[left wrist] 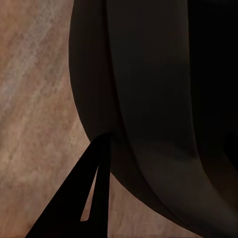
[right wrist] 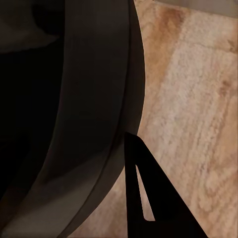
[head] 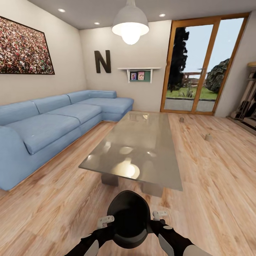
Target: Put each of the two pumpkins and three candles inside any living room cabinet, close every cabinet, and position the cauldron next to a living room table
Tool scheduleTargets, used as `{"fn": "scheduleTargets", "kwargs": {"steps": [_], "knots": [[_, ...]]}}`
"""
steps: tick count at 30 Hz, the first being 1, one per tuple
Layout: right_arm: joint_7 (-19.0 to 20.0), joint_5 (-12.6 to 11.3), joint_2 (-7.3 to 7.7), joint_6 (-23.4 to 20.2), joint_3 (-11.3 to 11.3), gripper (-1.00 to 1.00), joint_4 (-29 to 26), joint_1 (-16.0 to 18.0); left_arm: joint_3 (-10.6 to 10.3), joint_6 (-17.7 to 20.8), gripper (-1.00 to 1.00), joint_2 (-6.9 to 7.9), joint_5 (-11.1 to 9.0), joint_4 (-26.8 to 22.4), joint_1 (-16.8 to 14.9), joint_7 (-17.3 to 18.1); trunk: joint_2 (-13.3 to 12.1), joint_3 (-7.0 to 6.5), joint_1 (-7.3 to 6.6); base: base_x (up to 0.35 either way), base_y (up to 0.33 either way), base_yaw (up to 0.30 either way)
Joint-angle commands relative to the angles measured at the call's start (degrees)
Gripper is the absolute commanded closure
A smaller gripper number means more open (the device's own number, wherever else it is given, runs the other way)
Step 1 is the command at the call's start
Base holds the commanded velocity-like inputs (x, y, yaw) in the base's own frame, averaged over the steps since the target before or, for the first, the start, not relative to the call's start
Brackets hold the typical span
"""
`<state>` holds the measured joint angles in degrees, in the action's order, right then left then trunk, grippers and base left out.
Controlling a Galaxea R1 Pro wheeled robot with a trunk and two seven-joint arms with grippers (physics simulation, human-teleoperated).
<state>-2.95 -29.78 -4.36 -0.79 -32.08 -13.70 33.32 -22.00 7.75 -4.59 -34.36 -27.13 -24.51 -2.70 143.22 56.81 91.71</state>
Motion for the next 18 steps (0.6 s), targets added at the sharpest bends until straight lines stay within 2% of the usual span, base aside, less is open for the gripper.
{"fn": "scheduleTargets", "kwargs": {"steps": [1,12,18], "knots": [[-0.04,-0.54,0.05,0.52,-0.48,1.0,-0.71,0.08,-0.5,0.16,1.0,0.63,-0.54,-0.03,-0.01,-0.56,0.03,0.05,-0.01,0.115,0.0,0.0],[-0.04,-0.54,0.06,0.52,-0.48,1.0,-0.71,0.08,-0.5,0.16,1.0,0.63,-0.54,-0.03,-0.01,-0.56,0.03,0.05,-0.01,0.086,0.0,0.0],[-0.04,-0.54,0.06,0.52,-0.48,1.0,-0.71,0.08,-0.56,0.16,1.0,0.63,-0.54,-0.03,-0.01,-0.56,0.03,0.05,-0.01,0.021,0.0,0.0]]}}
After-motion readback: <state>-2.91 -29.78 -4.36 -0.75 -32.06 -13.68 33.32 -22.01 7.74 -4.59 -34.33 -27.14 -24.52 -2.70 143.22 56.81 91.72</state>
